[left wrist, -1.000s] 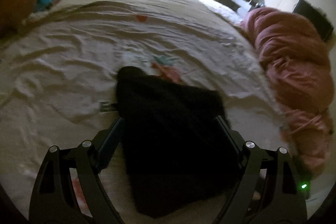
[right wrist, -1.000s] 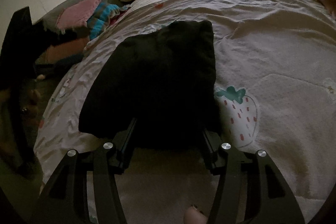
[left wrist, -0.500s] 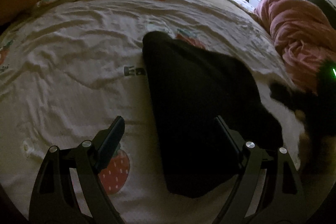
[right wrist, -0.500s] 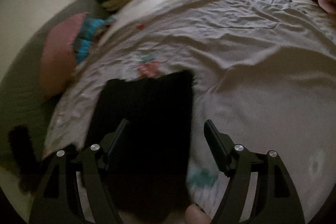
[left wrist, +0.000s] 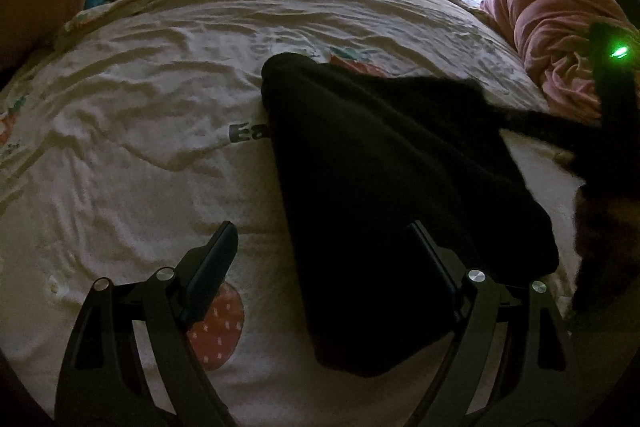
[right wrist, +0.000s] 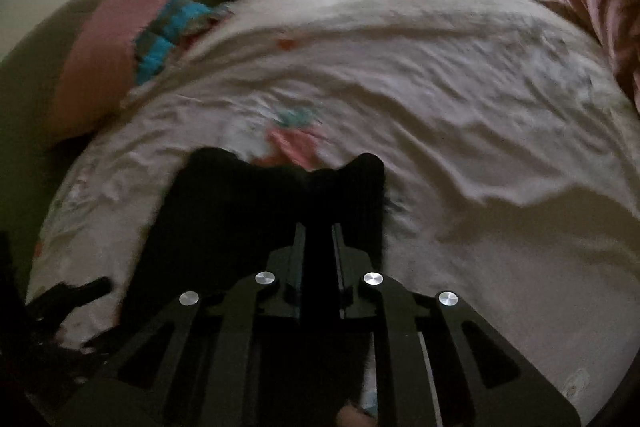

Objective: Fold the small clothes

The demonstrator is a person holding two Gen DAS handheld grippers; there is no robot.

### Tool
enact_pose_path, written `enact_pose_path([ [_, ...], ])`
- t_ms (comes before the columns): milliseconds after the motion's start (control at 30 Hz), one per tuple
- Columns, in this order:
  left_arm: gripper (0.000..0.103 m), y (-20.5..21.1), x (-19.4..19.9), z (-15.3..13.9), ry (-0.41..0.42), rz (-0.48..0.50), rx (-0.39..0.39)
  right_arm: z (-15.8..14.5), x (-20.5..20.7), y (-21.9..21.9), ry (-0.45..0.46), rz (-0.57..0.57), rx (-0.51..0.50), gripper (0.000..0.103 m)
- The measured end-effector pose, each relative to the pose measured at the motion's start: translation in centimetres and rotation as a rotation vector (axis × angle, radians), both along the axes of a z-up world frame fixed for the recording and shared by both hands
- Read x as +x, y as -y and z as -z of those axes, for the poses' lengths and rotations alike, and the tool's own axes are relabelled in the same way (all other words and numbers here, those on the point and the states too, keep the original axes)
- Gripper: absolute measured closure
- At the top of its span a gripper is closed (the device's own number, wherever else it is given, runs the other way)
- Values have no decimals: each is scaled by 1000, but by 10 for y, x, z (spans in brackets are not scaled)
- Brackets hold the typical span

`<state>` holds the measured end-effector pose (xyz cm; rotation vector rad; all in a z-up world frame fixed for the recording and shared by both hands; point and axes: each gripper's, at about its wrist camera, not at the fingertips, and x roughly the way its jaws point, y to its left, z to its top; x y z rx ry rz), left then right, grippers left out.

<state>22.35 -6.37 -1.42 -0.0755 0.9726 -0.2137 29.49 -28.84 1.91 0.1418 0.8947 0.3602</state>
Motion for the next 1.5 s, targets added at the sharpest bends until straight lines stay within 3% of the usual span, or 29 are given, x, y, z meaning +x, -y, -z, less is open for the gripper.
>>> enact_pose_path([
  [100, 25, 0, 0, -1, 8, -15, 6, -18, -1, -3, 71, -58, 69, 93],
  [200, 25, 0, 1, 0, 6, -19, 12, -17, 10, 3, 84, -45, 82, 93],
  [467, 21, -2, 0, 6, -8, -9, -16, 39, 20, 38, -61, 70, 60, 94],
  [700, 21, -1, -2, 6, -7, -7, -22, 36, 8, 44, -68, 89, 87, 94],
  [733, 21, -1, -2, 6, -7, -6, -26, 32, 3, 45, -64, 88, 95, 89],
  [833, 21, -2, -4, 6, -3, -4, -35, 22, -17, 52, -55, 89, 132, 61],
  [867, 21, -2, -5, 5, 0, -3, -36, 19, -25, 53, -50, 84, 142, 59],
  [1200, 21, -1, -22, -2, 30, 5, -67, 0, -82, 40, -35, -15, 182, 59],
  [1500, 21, 3, -31, -4, 33, 14, -86, 30, -66, 30, -134, -18, 178, 54],
])
